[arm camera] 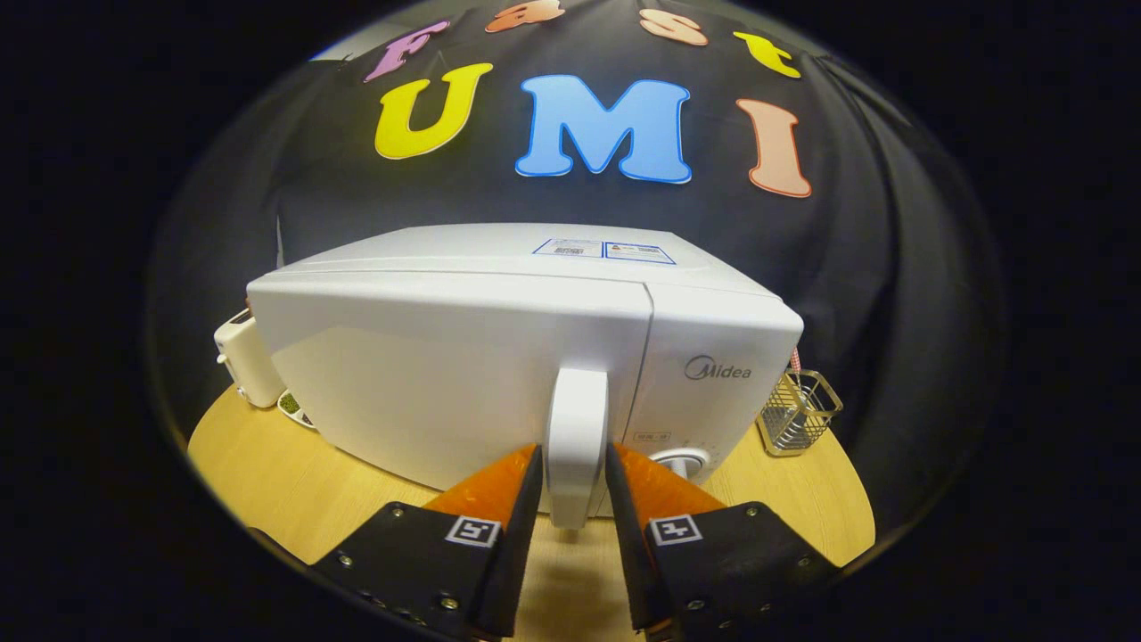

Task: Open the microwave, put the food inside, and close the microwave door.

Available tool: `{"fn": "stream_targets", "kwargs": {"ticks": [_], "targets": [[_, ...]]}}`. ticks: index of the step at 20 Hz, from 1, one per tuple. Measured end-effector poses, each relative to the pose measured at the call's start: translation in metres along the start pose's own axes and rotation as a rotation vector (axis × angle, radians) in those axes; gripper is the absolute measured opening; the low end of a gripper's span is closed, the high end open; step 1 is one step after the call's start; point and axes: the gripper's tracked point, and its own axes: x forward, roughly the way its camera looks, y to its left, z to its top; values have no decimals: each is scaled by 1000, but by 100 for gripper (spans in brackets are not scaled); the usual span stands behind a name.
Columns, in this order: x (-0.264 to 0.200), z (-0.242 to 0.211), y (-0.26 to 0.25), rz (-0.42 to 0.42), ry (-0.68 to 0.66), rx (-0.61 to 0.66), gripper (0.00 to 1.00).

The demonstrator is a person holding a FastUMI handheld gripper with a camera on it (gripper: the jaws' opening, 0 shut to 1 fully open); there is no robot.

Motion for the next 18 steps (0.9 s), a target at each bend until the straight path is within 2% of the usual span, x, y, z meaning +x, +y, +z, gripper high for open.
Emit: {"fn": "stream_targets", "kwargs": {"ticks": [2, 3, 5, 8, 9, 10, 18], "targets": [[5, -5, 3, 8, 18, 16, 42], [3, -4, 4, 7, 19, 29, 31], [2, -4, 4, 9, 27, 37, 29], [1, -4, 3, 2, 34, 16, 12], [0, -5, 3, 9, 42, 7, 12], [4, -6, 5, 13, 42, 14, 5], [0, -5, 4, 6, 29, -47, 5]]}}
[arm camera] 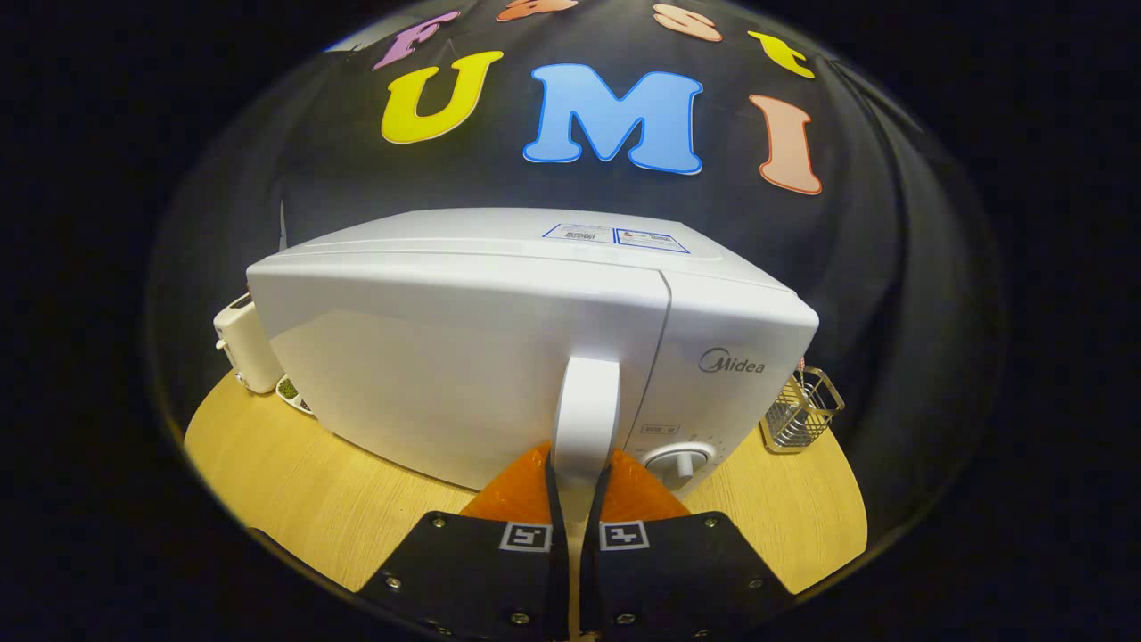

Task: Open the microwave, put the food inside, and close the microwave door.

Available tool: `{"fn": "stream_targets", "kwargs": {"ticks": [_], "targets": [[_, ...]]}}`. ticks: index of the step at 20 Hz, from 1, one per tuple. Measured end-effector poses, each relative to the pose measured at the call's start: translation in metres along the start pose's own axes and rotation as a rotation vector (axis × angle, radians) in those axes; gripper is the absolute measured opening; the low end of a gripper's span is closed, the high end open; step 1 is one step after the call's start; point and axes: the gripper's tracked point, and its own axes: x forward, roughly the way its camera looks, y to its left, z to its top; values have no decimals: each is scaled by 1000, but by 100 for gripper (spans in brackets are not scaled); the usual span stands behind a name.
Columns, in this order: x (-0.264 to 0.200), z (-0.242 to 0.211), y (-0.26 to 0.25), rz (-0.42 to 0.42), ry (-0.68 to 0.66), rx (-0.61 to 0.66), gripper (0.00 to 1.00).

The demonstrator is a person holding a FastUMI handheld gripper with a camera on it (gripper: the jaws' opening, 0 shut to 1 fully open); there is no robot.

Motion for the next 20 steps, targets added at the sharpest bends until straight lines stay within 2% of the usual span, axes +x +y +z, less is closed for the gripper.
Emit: {"fn": "stream_targets", "kwargs": {"ticks": [20], "targets": [[-4, 2, 1, -58, -24, -96, 5]]}}
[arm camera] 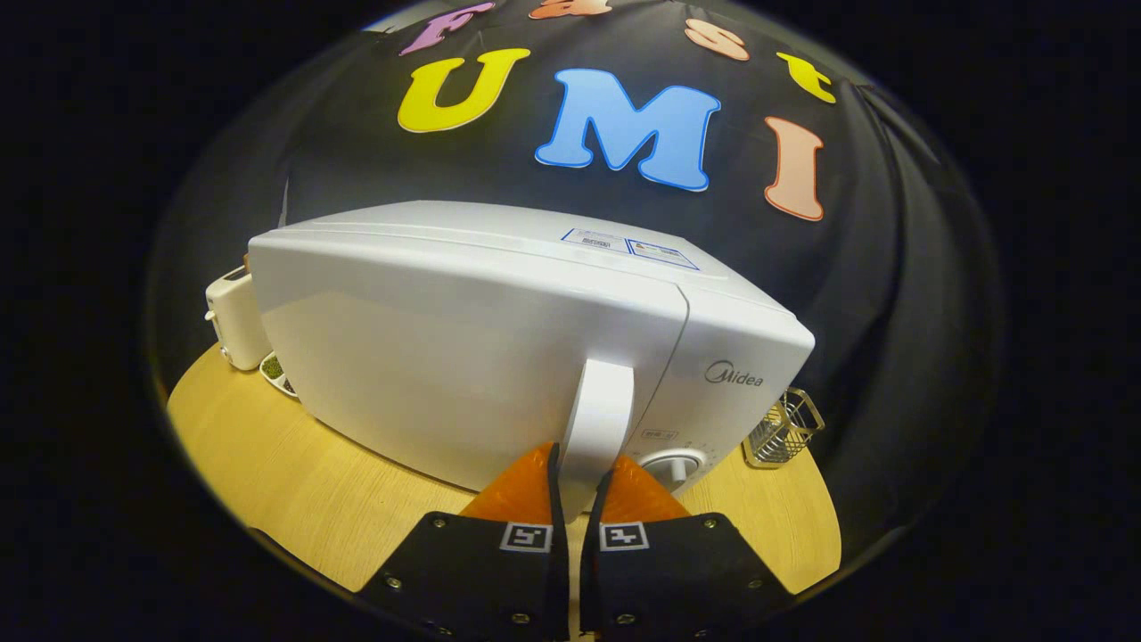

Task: Open the microwave, put the food inside, and close the microwave door.

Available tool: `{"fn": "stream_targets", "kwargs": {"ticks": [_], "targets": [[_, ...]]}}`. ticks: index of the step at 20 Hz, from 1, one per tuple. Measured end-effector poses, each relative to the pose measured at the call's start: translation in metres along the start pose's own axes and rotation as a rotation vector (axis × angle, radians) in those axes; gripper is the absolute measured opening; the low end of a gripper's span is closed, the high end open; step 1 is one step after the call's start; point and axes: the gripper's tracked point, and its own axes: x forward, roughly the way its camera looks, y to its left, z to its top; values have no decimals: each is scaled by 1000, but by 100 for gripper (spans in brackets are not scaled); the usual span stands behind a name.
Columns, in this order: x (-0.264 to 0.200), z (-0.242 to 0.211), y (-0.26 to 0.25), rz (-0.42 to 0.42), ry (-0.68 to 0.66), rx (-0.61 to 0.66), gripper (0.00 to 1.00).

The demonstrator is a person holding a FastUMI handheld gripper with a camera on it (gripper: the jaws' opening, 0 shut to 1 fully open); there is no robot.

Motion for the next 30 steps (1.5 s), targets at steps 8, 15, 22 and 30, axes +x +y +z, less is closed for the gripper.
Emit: {"fn": "stream_targets", "kwargs": {"ticks": [8, 15, 22, 30], "targets": [[-46, -22, 18, 26, 21, 35, 5], [-93, -43, 49, 108, 78, 71, 5], [-137, -56, 91, 189, 95, 71, 10], [-173, -51, 124, 229, 62, -34, 23]]}}
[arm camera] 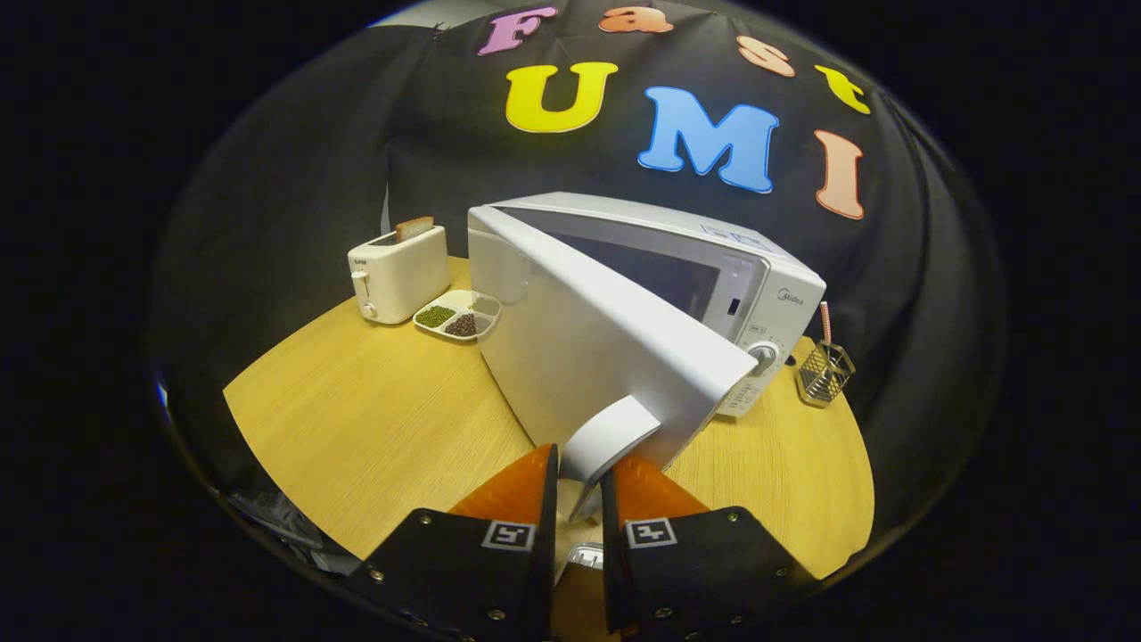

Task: Open the microwave, put the food inside, and close the microwave door.

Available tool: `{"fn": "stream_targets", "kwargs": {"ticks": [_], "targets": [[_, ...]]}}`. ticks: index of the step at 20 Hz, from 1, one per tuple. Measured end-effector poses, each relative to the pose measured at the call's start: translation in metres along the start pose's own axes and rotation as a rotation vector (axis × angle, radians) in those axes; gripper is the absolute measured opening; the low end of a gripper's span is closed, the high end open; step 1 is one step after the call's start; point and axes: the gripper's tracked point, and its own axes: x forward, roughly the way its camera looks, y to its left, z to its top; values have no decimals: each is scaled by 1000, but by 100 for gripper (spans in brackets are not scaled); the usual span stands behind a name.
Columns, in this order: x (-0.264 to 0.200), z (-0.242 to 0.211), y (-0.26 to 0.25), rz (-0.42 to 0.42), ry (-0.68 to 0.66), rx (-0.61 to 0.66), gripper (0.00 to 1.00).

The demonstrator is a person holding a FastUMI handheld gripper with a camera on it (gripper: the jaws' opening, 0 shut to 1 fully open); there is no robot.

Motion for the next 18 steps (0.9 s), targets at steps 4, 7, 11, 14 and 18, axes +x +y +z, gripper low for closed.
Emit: {"fn": "stream_targets", "kwargs": {"ticks": [4, 7, 11, 14, 18], "targets": [[-12, -3, 28, 67, 17, 8, 48], [-19, -5, 41, 89, 25, -4, 55], [-27, -8, 66, 125, 28, -7, 55], [-33, -11, 87, 151, 36, -19, 55], [-39, -13, 113, 164, 47, -45, 55]]}}
